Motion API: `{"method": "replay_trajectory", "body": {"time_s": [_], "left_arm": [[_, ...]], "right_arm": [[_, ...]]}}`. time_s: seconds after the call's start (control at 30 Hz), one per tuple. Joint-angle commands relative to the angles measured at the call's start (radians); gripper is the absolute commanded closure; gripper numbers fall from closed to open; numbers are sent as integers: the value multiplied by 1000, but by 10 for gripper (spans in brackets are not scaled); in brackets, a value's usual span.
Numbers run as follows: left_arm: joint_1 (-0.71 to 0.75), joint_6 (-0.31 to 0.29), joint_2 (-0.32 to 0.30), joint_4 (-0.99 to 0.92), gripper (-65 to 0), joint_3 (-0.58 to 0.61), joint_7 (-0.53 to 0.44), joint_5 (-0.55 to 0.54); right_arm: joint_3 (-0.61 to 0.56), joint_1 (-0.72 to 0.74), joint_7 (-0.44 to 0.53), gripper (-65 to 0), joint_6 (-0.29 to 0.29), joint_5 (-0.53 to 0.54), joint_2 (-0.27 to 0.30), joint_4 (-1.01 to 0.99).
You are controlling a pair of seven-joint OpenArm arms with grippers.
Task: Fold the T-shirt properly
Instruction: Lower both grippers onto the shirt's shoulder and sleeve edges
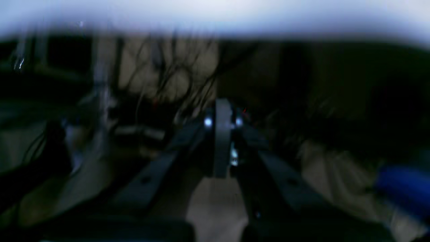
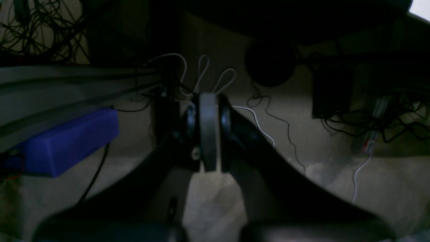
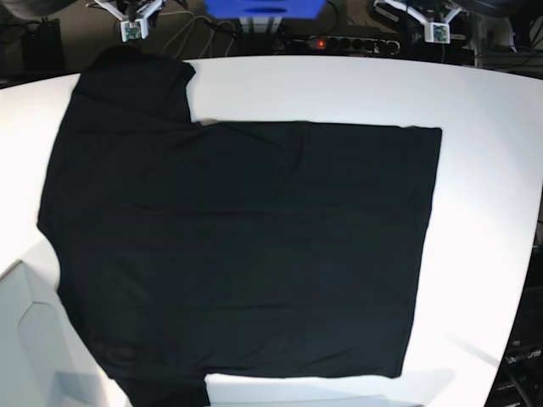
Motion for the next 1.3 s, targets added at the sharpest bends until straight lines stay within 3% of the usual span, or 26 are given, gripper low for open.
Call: {"method": "replay_trajectory", "body": {"time_s": [0.0, 0.13, 0.2, 0.37, 0.47, 0.63, 0.77, 1.03, 1.27], "left_arm": [[28, 9, 6, 30, 0, -32, -10, 2], [21, 9, 29, 102, -2, -95, -10, -6], [17, 9, 31, 129, -50, -118, -10, -7], [-38, 9, 32, 191, -319, -145, -10, -9], [-98, 9, 32, 188, -415, -158, -10, -15], [-222, 9, 23, 112, -417, -161, -9, -116], [-321, 9, 23, 43, -420, -150, -9, -130], [-476, 7, 31, -125, -421, -144, -9, -135], [-539, 7, 8, -221, -421, -33, -9, -132]], "right_arm": [[3, 1, 12, 0, 2, -2, 4, 21], [3, 41, 11, -9, 2, -2, 4, 21], [3, 62, 11, -64, 3, -2, 4, 27], [3, 107, 17, -233, 3, -2, 4, 35], [19, 139, 20, -259, 5, -2, 4, 35], [81, 205, 12, -260, 86, -2, -4, 35], [145, 234, 11, -260, 141, -2, -5, 33], [220, 257, 11, -263, 148, -2, -1, 30], [222, 257, 9, -263, 148, -2, -4, 30]]}}
